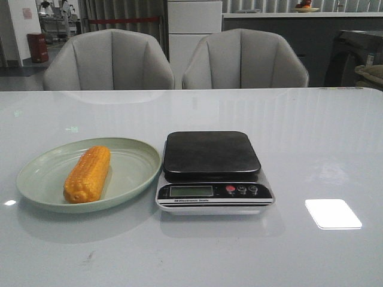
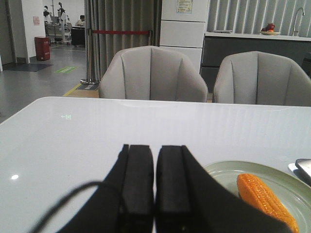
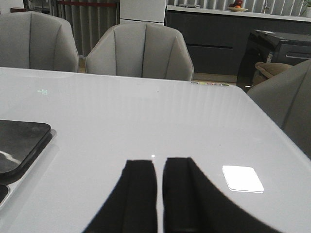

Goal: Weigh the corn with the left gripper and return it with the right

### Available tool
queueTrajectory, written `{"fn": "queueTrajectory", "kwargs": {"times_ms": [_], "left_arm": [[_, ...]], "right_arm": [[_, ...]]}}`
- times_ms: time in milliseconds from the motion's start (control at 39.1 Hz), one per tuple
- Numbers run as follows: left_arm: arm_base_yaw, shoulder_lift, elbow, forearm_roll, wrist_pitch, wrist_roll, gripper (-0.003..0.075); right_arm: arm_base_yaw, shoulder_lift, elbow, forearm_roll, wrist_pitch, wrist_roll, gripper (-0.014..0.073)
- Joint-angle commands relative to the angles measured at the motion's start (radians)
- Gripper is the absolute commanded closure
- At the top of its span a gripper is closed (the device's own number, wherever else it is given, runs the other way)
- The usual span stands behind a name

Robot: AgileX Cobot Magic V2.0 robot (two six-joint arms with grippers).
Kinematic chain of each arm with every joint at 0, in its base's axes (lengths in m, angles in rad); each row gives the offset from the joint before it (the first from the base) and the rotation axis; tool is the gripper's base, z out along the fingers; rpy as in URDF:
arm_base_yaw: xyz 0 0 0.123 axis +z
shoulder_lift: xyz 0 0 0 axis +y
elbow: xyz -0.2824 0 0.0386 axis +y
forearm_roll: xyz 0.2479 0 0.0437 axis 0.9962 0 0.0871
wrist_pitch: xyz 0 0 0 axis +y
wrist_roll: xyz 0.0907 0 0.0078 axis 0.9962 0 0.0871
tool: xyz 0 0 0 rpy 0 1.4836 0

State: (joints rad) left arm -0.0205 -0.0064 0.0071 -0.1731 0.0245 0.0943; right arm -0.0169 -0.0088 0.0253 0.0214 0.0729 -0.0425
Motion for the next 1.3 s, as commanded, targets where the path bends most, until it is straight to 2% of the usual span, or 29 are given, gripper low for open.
{"fn": "queueTrajectory", "kwargs": {"times_ms": [0, 868, 1149, 1277], "left_arm": [[0.0, -0.019, 0.03, -0.008, -0.076, -0.005, 0.0596], [0.0, -0.019, 0.03, -0.008, -0.078, -0.005, 0.0596], [0.0, -0.019, 0.022, -0.009, -0.193, -0.011, 0.0596], [0.0, -0.019, -0.03, -0.006, -0.201, -0.011, 0.0596]], "right_arm": [[-0.005, -0.02, 0.011, -0.01, -0.079, -0.003, 0.0386], [-0.005, -0.02, 0.011, -0.01, -0.079, -0.003, 0.0386], [-0.005, -0.02, 0.011, -0.01, -0.079, -0.003, 0.0386], [-0.005, -0.02, 0.011, -0.01, -0.079, -0.003, 0.0386]]}}
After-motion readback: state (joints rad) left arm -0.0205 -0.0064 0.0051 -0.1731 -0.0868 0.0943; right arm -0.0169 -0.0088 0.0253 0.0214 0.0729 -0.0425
